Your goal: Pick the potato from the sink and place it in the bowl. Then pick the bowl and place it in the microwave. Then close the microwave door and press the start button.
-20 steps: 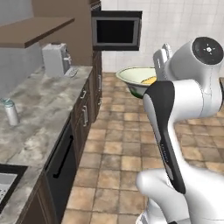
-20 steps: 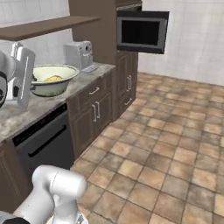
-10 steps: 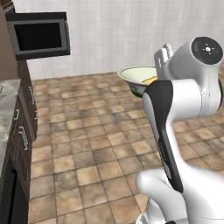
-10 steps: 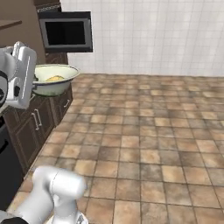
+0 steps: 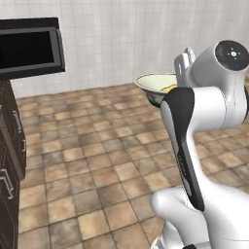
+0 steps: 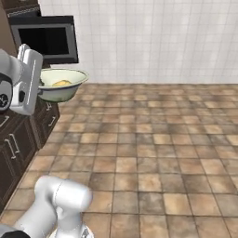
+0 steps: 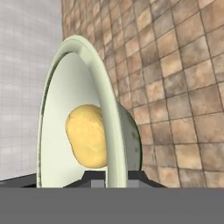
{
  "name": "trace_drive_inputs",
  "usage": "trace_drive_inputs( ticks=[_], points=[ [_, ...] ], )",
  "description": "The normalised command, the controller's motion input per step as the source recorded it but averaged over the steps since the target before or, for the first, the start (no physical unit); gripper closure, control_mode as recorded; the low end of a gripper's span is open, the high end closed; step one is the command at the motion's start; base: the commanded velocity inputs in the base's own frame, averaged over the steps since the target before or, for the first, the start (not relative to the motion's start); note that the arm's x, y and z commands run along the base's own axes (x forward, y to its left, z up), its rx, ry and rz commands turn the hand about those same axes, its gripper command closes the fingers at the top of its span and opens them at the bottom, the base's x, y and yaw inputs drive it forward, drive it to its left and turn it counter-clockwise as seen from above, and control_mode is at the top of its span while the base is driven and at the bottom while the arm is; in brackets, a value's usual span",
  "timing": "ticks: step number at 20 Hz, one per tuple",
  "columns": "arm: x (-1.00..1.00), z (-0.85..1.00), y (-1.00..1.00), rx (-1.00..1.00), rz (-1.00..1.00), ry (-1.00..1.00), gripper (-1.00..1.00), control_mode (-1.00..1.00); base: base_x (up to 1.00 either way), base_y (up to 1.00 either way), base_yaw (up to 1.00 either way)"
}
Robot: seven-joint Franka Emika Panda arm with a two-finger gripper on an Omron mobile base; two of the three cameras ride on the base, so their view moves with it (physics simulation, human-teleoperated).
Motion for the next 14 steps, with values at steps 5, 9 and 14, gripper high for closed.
trace_drive_inputs(
  ticks=[5,9,14],
  points=[
    [0.00,0.00,0.00,0.00,0.00,0.00,1.00,1.00,1.00,-0.08,0.00],
    [0.00,0.00,0.00,0.00,0.00,0.00,1.00,1.00,1.00,-0.18,0.00],
    [0.00,0.00,0.00,0.00,0.00,0.00,1.00,1.00,1.00,-0.24,0.00]
  ],
)
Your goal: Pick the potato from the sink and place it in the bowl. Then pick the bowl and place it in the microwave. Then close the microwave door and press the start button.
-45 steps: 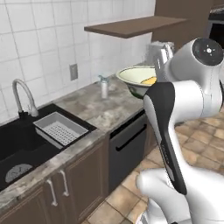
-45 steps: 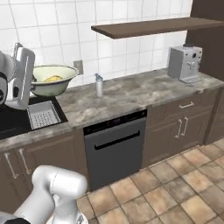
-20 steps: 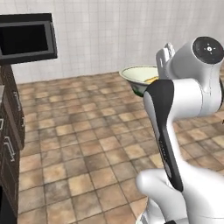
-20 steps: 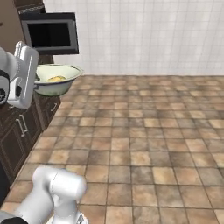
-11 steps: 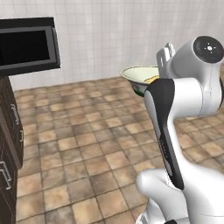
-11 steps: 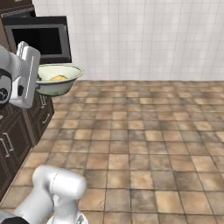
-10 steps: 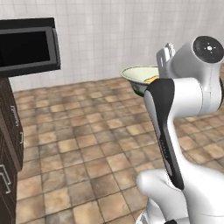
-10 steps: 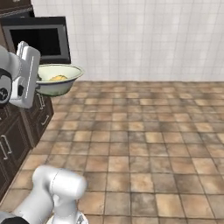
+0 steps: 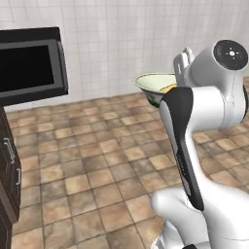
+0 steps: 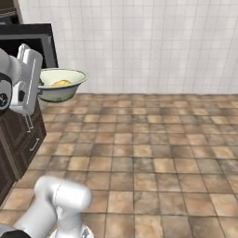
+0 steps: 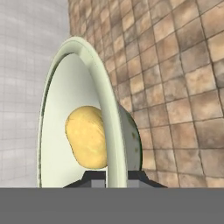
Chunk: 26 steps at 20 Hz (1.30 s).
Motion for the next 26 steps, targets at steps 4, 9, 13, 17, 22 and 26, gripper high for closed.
trace_drive_inputs(
  ticks=[4,9,13,17,22,26],
  points=[
    [0.00,0.00,0.00,0.00,0.00,0.00,1.00,1.00,1.00,-0.26,0.00],
    [0.00,0.00,0.00,0.00,0.00,0.00,1.00,1.00,1.00,-0.28,0.00],
    [0.00,0.00,0.00,0.00,0.00,0.00,1.00,1.00,1.00,-0.42,0.00],
    [0.00,0.00,0.00,0.00,0.00,0.00,1.00,1.00,1.00,-0.43,0.00],
    [0.00,0.00,0.00,0.00,0.00,0.00,1.00,1.00,0.97,-0.40,0.24],
    [0.00,0.00,0.00,0.00,0.00,0.00,1.00,1.00,0.99,-0.49,0.49]
  ],
)
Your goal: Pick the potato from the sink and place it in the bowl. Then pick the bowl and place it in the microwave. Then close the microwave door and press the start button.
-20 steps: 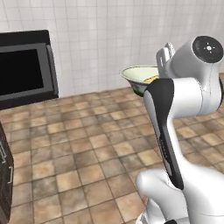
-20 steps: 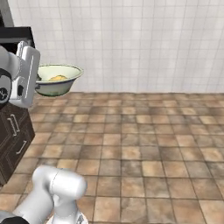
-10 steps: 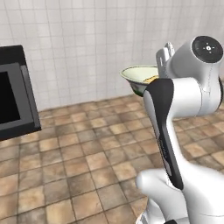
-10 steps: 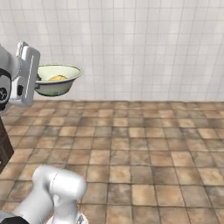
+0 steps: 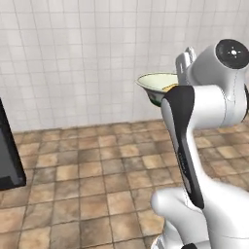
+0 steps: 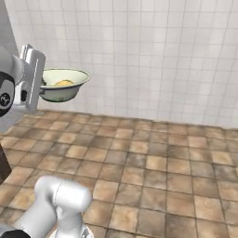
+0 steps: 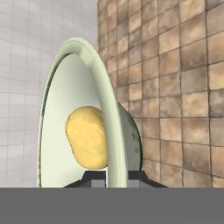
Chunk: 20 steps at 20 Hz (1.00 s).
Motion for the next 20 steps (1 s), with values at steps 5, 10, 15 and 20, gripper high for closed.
trace_drive_inputs(
  ticks=[5,10,15,20],
  points=[
    [0.00,0.00,0.00,0.00,0.00,0.00,1.00,1.00,0.83,-0.62,0.59],
    [0.00,0.00,0.00,0.00,0.00,0.00,1.00,1.00,0.51,-0.51,0.63],
    [0.00,0.00,0.00,0.00,0.00,0.00,1.00,1.00,0.30,-0.20,0.68],
    [0.00,0.00,0.00,0.00,0.00,0.00,1.00,1.00,0.51,-0.26,0.64]
  ],
)
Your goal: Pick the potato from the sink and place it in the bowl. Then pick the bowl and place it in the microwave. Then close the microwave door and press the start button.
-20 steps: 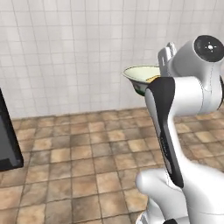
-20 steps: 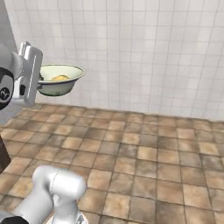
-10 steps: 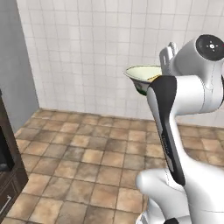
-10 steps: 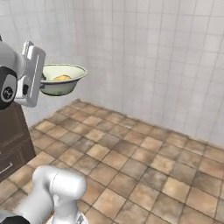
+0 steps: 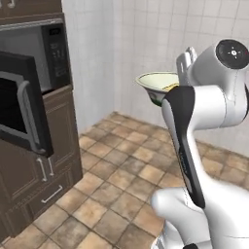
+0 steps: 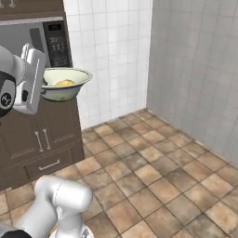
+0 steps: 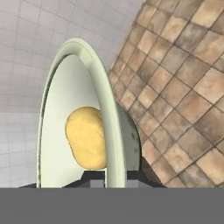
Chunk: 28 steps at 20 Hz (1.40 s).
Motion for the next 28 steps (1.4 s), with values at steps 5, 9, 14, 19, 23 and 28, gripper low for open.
trace_drive_inputs(
  ticks=[5,9,14,19,23,28],
  points=[
    [0.00,0.00,0.00,0.00,0.00,0.00,1.00,1.00,0.66,-0.53,0.59],
    [0.00,0.00,0.00,0.00,0.00,0.00,1.00,1.00,0.59,-0.63,0.56],
    [0.00,0.00,0.00,0.00,0.00,0.00,1.00,1.00,0.48,-0.40,0.55],
    [0.00,0.00,0.00,0.00,0.00,0.00,1.00,1.00,0.48,-0.06,0.47],
    [0.00,0.00,0.00,0.00,0.00,0.00,1.00,1.00,0.59,-0.02,0.34],
    [0.00,0.00,0.00,0.00,0.00,0.00,1.00,1.00,0.66,-0.01,0.29]
  ],
)
